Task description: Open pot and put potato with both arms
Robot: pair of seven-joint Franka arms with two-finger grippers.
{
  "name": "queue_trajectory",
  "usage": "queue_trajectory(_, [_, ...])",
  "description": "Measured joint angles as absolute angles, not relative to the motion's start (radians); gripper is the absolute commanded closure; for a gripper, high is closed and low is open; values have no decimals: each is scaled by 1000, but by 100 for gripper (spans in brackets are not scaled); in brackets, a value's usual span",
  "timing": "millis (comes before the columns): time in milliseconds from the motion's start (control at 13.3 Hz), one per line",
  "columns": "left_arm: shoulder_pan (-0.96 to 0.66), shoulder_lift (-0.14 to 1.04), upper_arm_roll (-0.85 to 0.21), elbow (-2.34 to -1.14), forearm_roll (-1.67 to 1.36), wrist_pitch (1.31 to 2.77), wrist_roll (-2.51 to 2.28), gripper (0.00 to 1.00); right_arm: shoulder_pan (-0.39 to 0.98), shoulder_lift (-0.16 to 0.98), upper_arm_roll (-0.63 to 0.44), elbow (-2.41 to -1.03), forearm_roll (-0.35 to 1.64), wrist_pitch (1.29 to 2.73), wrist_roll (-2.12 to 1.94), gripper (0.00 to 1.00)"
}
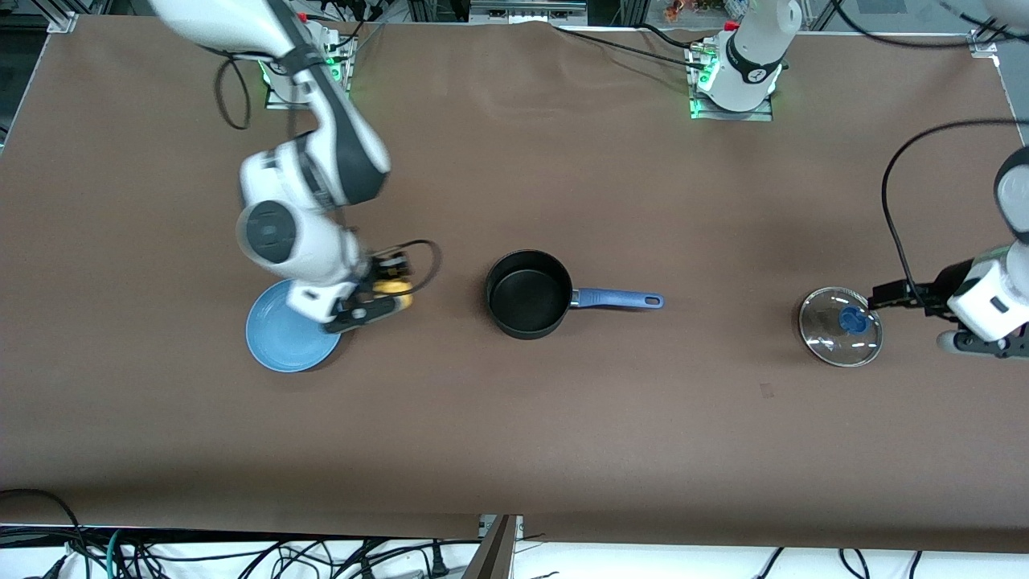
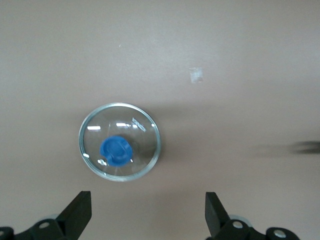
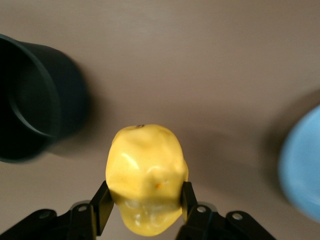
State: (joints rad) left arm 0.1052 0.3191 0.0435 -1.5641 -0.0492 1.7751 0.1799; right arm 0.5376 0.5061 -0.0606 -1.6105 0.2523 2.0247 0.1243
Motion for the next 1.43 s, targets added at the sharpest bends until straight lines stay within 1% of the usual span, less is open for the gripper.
queue_trajectory(225, [102,218,29,-1563,-48,1679,118,0,639,600,-60,-1490,283,2030,371,73])
queue_trajectory(300, [102,187,28,-1562,-48,1646,108,0,663,632,-60,-1447,288,2032,444,70])
queue_trajectory(375, [102,156,27,-1562,-48,1606,87,0,687,662,-60,-1406,294,2035,509,62])
queue_trajectory(450, [99,131,24,-1563,-48,1566,57,0,708,687,-60,-1375,297,2045,563,47])
queue_trajectory(525, [94,112,21,-1564,-47,1541,38,0,726,706,-60,-1357,298,2067,605,9])
queue_trajectory(600, [90,104,18,-1564,-47,1531,30,0,741,720,-60,-1347,299,2090,637,0])
queue_trajectory(825, [83,113,-2,-1558,-47,1531,28,0,755,732,-63,-1340,299,2113,658,0])
queue_trajectory(1050, [65,136,-9,-1527,-47,1526,27,0,744,723,-96,-1322,299,2102,659,0])
queue_trajectory(1200, [65,145,-9,-1515,-47,1524,27,0,716,695,-155,-1313,298,2054,650,0])
queue_trajectory(1425, [61,152,-12,-1508,-47,1523,27,0,656,615,-234,-1306,296,1905,607,0])
